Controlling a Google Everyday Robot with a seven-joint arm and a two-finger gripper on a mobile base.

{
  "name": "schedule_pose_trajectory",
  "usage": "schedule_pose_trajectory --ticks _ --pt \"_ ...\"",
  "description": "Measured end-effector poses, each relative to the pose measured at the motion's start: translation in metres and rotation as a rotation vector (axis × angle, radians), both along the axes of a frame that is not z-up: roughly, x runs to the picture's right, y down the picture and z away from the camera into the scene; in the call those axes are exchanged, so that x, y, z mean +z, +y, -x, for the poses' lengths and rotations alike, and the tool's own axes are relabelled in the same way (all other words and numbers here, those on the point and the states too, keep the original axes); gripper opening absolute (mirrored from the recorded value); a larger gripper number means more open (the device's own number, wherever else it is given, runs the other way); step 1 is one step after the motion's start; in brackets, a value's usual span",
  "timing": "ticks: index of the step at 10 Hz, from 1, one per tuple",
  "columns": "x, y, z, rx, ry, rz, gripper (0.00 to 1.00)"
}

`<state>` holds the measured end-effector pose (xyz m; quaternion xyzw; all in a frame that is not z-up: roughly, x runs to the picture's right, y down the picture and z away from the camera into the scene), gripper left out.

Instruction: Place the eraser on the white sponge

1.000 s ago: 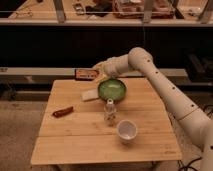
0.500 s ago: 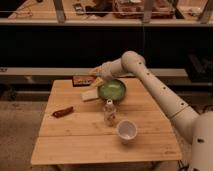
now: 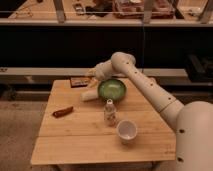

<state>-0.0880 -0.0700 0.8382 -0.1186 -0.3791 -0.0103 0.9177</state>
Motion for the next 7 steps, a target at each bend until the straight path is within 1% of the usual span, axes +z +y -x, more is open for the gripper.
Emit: schedule_pose_trajectory --ticks 1,3,5,7 --pt "0.012 0.001 0.0 -0.006 0.048 0.0 0.0" --pt "0.024 0.002 -0.002 -0.014 0.104 -0.002 0.0" --pt "0.033 0.005 0.001 -0.025 0.138 0.004 0.0" --pt "0.043 0.016 0.006 -0.044 0.153 0.024 0.0"
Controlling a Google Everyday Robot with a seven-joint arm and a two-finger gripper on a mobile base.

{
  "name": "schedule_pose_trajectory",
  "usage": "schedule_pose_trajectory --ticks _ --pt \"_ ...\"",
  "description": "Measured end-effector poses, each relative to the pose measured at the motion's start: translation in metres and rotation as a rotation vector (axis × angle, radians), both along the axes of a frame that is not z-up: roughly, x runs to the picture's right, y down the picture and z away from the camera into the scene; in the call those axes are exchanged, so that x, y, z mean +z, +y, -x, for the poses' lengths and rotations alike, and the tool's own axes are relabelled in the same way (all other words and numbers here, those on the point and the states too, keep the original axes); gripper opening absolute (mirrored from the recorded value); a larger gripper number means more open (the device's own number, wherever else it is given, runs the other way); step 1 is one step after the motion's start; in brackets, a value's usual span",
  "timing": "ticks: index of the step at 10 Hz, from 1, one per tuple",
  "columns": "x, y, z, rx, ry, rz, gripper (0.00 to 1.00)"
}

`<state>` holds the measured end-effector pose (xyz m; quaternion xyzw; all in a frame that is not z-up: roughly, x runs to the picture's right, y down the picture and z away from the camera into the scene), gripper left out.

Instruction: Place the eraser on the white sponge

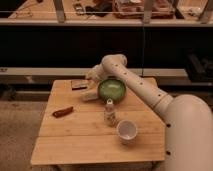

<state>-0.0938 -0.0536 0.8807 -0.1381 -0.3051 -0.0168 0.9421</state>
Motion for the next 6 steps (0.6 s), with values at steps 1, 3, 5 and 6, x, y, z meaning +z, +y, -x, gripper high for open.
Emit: schedule_pose_trajectory --ticks 1,3,5,6 --pt "0.005 0.006 0.003 -0.006 0.004 0.015 0.0" --pt "0.017 0.02 0.004 -0.012 0.009 0.055 0.0" --pt "0.029 0.028 0.002 -0.001 0.012 0.093 0.0" --pt "0.032 0.029 0.002 0.007 0.011 0.105 0.0"
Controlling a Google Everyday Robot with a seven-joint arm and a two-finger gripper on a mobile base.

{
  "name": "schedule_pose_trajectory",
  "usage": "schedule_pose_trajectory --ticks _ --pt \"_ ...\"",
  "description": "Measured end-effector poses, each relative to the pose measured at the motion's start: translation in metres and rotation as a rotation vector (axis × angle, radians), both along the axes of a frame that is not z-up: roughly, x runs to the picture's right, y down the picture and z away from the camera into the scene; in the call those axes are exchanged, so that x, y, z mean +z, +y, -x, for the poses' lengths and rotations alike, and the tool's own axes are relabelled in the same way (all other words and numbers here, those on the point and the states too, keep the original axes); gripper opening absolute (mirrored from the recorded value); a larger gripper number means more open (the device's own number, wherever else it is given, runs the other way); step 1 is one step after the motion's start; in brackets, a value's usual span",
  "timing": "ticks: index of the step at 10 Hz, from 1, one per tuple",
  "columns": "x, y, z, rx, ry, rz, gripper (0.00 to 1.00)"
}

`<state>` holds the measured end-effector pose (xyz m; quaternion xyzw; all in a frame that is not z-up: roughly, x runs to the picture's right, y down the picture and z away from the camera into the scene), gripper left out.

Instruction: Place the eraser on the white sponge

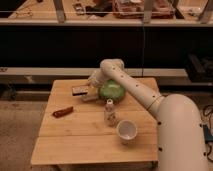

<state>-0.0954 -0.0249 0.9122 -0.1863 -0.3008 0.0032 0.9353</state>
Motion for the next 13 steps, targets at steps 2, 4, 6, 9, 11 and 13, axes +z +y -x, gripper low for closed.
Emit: schedule_pose_trajectory --ticks 2,4,6,9,11,13 --pt "0.004 -0.002 -0.001 0.009 -0.001 0.009 0.0" --pt "0.004 -0.009 -0.004 0.036 -0.013 0.009 0.0" --pt "-0.01 -0.022 -0.005 0.096 -0.055 -0.003 0.0" --pt "-0.01 -0.021 -0.003 0.095 -0.058 -0.003 0.0" --pt "-0.01 -0.021 -0.002 0.094 -0.059 -0.003 0.0" --pt "-0.009 -0.021 -0.001 0.089 -0.058 -0.003 0.0"
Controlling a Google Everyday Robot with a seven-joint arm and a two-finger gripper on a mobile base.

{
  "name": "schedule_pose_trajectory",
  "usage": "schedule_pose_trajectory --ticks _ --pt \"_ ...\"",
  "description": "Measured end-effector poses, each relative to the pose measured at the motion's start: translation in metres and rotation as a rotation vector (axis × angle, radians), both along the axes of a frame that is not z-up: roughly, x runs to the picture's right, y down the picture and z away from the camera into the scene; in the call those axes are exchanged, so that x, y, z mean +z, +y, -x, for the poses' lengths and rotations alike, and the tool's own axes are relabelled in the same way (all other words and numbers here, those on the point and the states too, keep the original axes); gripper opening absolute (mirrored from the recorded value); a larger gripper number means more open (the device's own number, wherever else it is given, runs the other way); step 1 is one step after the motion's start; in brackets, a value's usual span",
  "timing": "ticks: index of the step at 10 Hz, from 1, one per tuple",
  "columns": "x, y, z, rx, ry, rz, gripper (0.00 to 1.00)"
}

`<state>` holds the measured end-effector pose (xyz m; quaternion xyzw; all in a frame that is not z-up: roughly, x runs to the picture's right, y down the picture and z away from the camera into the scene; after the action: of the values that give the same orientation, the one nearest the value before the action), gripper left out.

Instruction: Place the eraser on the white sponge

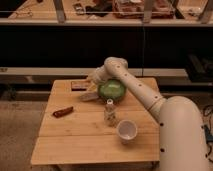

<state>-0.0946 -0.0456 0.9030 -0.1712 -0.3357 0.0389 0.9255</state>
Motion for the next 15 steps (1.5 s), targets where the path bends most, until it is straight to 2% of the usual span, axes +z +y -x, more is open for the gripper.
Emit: schedule_pose_trajectory --ticks 5,8,12,15 --pt "0.031 -0.002 -0.007 -0.086 0.069 0.013 0.0" --pt "0.037 -0.001 -0.002 -0.114 0.059 0.044 0.0" --pt "0.046 0.011 -0.013 -0.137 0.068 0.088 0.0" --pt "0.051 0.011 -0.02 -0.139 0.084 0.091 0.0"
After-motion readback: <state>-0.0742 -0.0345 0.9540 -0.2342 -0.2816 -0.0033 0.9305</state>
